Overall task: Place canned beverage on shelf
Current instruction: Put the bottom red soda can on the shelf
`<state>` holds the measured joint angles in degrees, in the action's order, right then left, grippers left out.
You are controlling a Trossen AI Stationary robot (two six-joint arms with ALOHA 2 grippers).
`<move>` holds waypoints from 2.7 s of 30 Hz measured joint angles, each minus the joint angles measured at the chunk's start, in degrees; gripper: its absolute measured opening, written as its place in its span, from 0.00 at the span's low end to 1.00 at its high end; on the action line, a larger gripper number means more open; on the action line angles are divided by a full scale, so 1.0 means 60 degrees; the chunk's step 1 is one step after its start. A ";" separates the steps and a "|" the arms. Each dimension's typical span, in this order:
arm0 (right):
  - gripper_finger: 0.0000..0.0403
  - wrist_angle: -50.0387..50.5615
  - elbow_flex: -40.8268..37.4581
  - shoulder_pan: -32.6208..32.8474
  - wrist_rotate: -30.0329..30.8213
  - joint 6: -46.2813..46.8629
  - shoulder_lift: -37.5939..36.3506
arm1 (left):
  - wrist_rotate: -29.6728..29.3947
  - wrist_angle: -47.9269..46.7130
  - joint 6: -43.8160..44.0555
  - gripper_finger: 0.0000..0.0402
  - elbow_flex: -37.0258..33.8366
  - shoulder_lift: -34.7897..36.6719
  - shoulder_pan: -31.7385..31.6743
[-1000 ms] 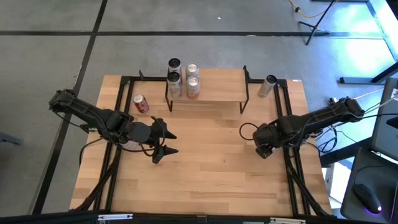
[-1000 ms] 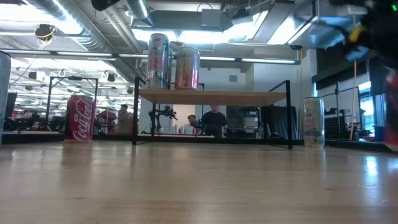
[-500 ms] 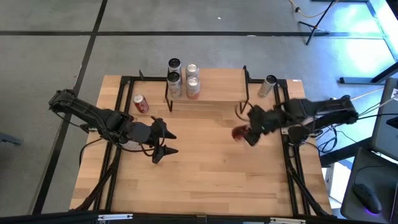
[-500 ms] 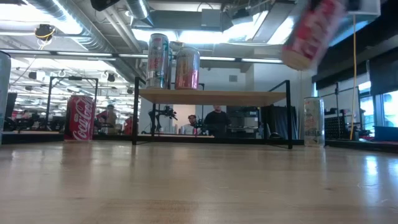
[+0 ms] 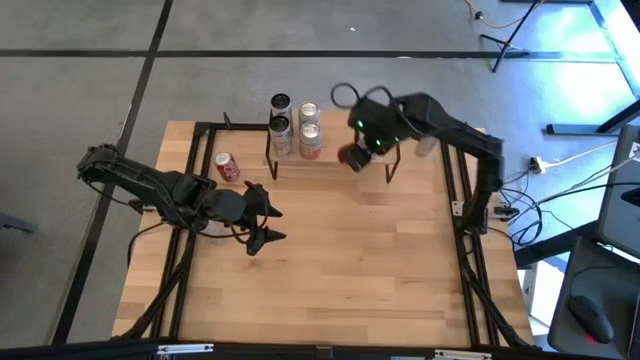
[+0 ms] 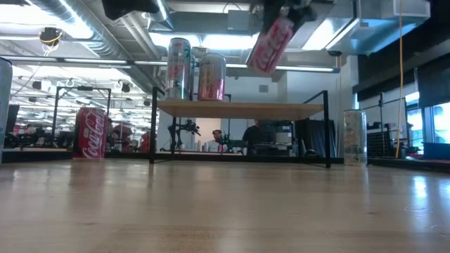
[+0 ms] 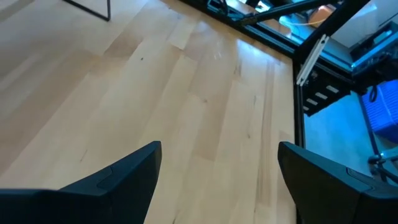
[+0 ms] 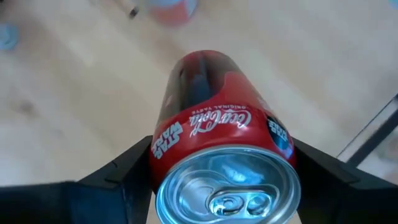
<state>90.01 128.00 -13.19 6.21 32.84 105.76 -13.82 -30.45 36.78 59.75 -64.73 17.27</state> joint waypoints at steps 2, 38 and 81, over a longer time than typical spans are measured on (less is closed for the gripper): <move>0.67 -0.0055 0.0422 -0.0391 0.0069 -0.0434 0.0407 | -0.0004 -0.0026 -0.0089 0.79 0.0000 0.0000 -0.0028; 0.96 -0.1464 0.0719 -0.2124 -0.0154 -0.2344 0.1919 | -0.0228 0.0005 -0.0475 0.79 0.0000 -0.0004 -0.0028; 0.97 -0.6620 -0.6625 -0.1512 0.1523 -0.3805 -0.1607 | -0.0189 0.0006 -0.0700 0.79 0.0000 -0.0004 -0.0026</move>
<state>50.29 88.25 -22.26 15.35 10.01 96.12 -14.96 -30.41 32.58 59.75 -64.75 17.12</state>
